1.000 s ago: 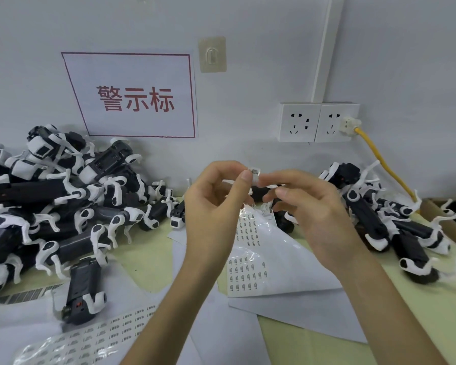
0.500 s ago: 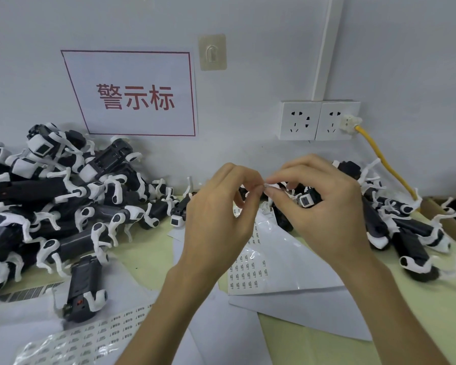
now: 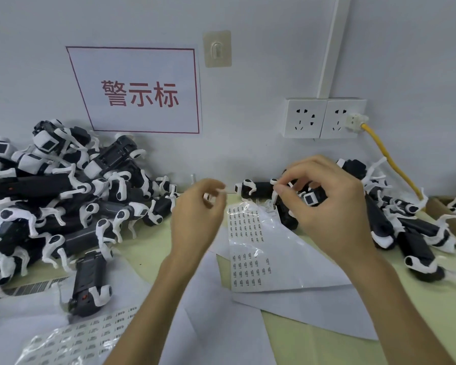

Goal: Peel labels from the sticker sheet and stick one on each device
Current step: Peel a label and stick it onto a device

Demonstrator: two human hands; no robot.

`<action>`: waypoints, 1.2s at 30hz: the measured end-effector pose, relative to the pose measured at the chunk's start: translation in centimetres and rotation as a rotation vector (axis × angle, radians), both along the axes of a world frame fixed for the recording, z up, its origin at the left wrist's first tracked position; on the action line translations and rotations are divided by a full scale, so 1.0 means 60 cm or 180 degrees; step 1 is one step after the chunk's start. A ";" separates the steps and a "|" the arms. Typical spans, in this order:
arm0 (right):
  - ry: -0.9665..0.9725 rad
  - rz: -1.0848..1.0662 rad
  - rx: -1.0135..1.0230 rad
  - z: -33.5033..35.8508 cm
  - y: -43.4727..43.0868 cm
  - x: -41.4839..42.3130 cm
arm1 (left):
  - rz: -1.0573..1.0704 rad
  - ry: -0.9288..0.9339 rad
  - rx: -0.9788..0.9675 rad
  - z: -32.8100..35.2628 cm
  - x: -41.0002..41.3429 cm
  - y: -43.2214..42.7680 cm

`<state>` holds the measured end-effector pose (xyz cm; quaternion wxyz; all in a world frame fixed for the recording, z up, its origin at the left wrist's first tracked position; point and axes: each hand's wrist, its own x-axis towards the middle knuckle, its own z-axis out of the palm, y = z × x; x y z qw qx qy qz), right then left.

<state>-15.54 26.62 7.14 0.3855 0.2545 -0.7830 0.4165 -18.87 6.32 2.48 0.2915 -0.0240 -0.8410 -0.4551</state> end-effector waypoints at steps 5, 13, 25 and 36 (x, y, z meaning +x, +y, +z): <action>-0.0303 0.0086 -0.0335 -0.002 0.003 -0.002 | 0.0625 -0.1003 -0.0252 -0.098 -0.053 -0.080; -0.0625 0.0241 -0.0515 -0.012 -0.002 -0.007 | 0.1014 -0.1329 -0.0946 -0.144 -0.101 -0.089; -0.0952 0.0388 -0.0682 -0.026 0.003 -0.019 | 0.0539 -0.0804 0.1618 -0.128 -0.109 -0.107; -0.1383 0.0714 -0.1326 -0.032 0.004 -0.030 | -0.1864 -0.1590 0.3176 0.040 -0.025 -0.052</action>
